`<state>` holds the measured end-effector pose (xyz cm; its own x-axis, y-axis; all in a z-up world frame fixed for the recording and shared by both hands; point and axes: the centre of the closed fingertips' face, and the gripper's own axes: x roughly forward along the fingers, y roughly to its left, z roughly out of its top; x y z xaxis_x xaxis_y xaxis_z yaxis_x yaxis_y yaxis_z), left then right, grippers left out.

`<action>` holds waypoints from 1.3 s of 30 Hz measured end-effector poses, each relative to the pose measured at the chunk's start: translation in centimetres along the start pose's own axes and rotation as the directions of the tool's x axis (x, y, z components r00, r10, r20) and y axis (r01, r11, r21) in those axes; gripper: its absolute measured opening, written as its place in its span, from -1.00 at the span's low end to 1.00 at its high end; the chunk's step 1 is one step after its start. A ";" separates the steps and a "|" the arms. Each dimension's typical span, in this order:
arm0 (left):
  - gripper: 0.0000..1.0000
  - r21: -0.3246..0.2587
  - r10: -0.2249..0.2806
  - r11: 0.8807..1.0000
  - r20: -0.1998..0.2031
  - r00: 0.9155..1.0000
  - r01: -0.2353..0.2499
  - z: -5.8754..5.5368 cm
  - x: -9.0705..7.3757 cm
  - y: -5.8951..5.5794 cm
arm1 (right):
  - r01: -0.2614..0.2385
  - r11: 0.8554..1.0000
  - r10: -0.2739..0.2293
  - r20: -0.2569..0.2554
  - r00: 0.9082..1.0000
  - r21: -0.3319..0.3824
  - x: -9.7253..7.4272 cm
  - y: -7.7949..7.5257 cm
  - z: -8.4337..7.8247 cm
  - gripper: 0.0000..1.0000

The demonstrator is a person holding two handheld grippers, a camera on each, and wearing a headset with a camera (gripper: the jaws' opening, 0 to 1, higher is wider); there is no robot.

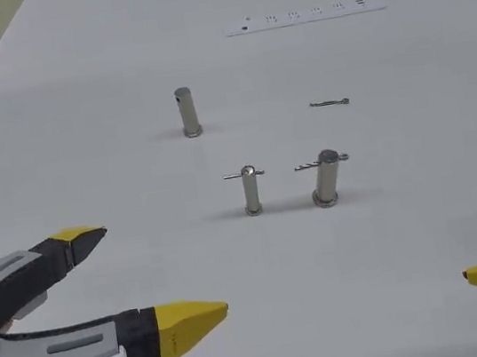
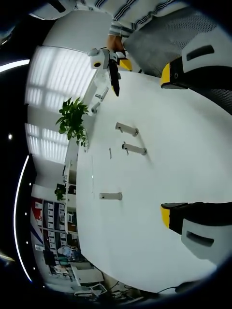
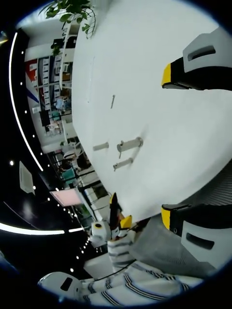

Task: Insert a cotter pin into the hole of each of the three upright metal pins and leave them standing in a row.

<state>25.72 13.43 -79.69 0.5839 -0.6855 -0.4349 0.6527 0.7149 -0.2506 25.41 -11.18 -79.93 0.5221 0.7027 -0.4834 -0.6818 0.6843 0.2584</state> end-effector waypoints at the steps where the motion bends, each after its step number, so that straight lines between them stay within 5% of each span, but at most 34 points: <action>1: 0.96 0.003 0.003 1.000 0.006 1.000 -0.003 0.3 0.2 0.2 | 0.002 1.000 -0.002 0.001 1.000 0.001 0.0 0.0 0.0 1.00; 27: 0.76 0.084 0.137 0.986 0.098 0.986 -0.145 8.8 5.4 9.5 | 0.073 0.997 -0.073 -0.007 0.997 -0.011 -1.0 -0.4 -0.5 0.98; 30: 0.74 0.090 0.146 0.984 0.085 0.986 -0.154 9.0 6.5 9.7 | 0.072 0.997 -0.072 -0.015 0.997 -0.003 -0.9 -0.2 -0.5 0.98; 32: 0.70 0.063 0.143 0.987 0.046 0.989 -0.146 8.3 7.3 9.8 | 0.074 0.997 -0.074 -0.020 0.997 0.000 -1.0 -0.3 -0.6 0.98; 37: 0.59 0.104 0.125 0.987 -0.011 0.992 -0.123 7.3 9.5 9.9 | 0.073 0.997 -0.073 -0.017 0.997 0.000 -1.1 -0.4 -0.2 0.98; 39: 0.51 0.040 0.076 0.996 0.003 0.997 -0.077 7.6 10.3 9.3 | 0.077 0.997 -0.077 -0.017 0.997 -0.007 -1.3 -0.5 0.0 0.98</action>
<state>41.44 12.00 -79.93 0.6334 -0.6292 -0.4505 0.6248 0.7593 -0.1821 25.09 -12.43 -79.42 0.5644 0.6442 -0.5163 -0.6430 0.7352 0.2145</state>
